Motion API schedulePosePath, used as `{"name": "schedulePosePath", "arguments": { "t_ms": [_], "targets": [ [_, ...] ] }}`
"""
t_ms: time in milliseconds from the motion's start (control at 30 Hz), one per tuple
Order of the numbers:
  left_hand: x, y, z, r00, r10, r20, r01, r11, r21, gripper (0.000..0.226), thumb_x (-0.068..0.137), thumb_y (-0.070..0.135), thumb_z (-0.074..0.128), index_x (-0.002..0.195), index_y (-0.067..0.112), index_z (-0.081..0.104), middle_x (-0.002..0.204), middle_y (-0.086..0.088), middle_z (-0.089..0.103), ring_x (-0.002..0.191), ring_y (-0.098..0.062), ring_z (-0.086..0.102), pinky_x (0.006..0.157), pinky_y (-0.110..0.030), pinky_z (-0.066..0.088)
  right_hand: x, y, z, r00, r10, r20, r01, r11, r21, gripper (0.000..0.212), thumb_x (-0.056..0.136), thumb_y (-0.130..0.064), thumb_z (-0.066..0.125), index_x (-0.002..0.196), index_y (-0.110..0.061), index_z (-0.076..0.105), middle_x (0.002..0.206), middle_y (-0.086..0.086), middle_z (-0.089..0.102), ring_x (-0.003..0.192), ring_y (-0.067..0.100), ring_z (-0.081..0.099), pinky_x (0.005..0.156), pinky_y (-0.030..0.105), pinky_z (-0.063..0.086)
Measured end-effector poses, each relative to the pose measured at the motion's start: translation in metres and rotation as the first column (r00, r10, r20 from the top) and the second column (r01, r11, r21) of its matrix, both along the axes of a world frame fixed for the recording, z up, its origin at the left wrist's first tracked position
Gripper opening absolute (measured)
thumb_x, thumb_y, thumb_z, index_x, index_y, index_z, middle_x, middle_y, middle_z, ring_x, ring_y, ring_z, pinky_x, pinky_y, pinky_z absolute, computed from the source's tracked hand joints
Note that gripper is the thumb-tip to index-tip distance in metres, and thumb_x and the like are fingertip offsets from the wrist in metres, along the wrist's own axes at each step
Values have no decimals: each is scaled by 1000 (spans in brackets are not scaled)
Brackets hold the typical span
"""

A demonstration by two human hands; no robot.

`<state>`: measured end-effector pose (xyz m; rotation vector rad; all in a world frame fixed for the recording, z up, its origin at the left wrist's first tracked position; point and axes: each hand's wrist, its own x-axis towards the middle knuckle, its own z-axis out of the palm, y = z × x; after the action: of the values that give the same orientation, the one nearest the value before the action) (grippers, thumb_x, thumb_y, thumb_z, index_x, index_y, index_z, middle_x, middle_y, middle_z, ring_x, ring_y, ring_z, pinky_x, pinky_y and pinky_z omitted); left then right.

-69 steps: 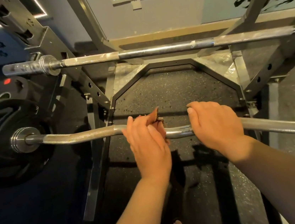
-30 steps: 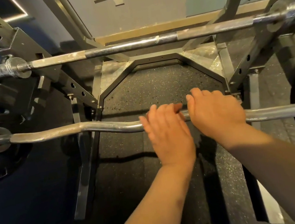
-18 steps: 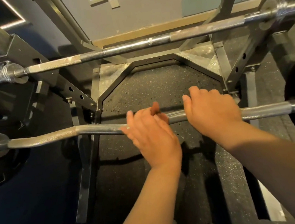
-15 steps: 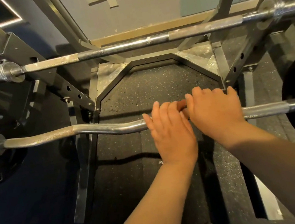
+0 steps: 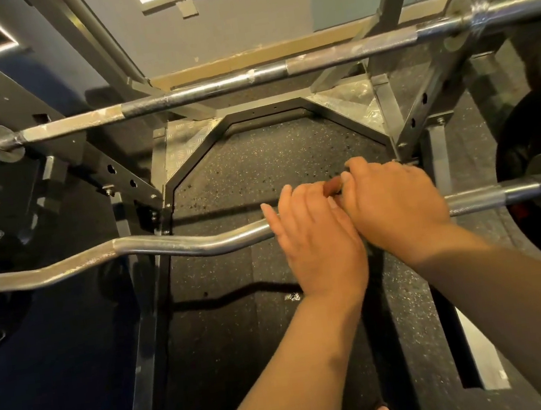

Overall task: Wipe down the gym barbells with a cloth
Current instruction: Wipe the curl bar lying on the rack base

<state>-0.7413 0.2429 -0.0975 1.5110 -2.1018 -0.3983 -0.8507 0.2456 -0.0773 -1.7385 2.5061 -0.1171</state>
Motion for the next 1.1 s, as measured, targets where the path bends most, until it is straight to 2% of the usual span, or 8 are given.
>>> {"name": "schedulePosePath", "arguments": {
  "t_ms": [67,133,233,333,600,800,1000,1100],
  "targets": [
    [21,-8,2,985,-99,139,105,994,-41,43,107,33,21,126,21,57,126,4,59,137,-23,46,127,-46,-3,-1,1,2,1000,16,17,-16,1000,-17,40,107,-39,23,116,-16,54,101,9,71,93,36,66,76,45,43],
    [43,-17,3,976,-39,214,58,995,-81,39,107,35,21,122,26,56,120,8,59,130,-19,50,127,-48,-4,-2,7,5,999,40,13,-39,998,-42,37,108,-38,27,114,-15,55,95,8,70,87,36,66,75,44,46],
    [51,-20,2,974,198,109,-191,979,-72,28,109,31,29,108,25,56,105,11,56,115,-17,55,127,-49,-3,-9,17,7,1000,4,-7,-4,999,-41,38,108,-39,28,109,-15,57,86,5,69,80,33,66,81,48,52],
    [26,-13,1,966,260,1,-259,964,-67,22,107,26,36,104,21,57,102,9,54,114,-18,53,127,-50,-1,-14,15,3,998,-49,48,50,999,-20,47,106,-44,18,116,-18,56,93,4,70,88,32,66,85,46,49],
    [25,-9,-1,976,-139,167,155,984,-87,40,110,34,21,125,23,57,124,7,59,134,-20,48,127,-45,-4,-16,17,4,997,20,68,-16,998,-56,40,108,-38,23,117,-17,57,94,3,70,85,29,65,74,42,44],
    [7,6,1,981,184,-62,-183,983,25,30,106,27,31,119,15,56,125,-1,54,138,-29,42,124,-35,-16,-28,33,2,998,-46,33,48,998,-48,47,107,-44,19,98,-21,58,76,-4,62,69,23,60,68,42,51],
    [-3,7,8,949,-310,59,310,951,18,33,108,32,33,126,23,58,123,7,59,130,-19,49,126,-44,12,-28,36,5,984,-19,178,36,995,-88,38,107,-40,23,128,-26,53,101,-2,69,91,25,64,66,39,48],
    [21,-4,7,951,-250,179,258,966,-23,36,107,42,35,132,28,57,126,9,59,121,-16,52,124,-45,18,-27,39,7,978,-15,209,31,997,-76,42,109,-39,25,146,-28,41,117,0,69,106,28,64,73,42,50]
  ]
}}
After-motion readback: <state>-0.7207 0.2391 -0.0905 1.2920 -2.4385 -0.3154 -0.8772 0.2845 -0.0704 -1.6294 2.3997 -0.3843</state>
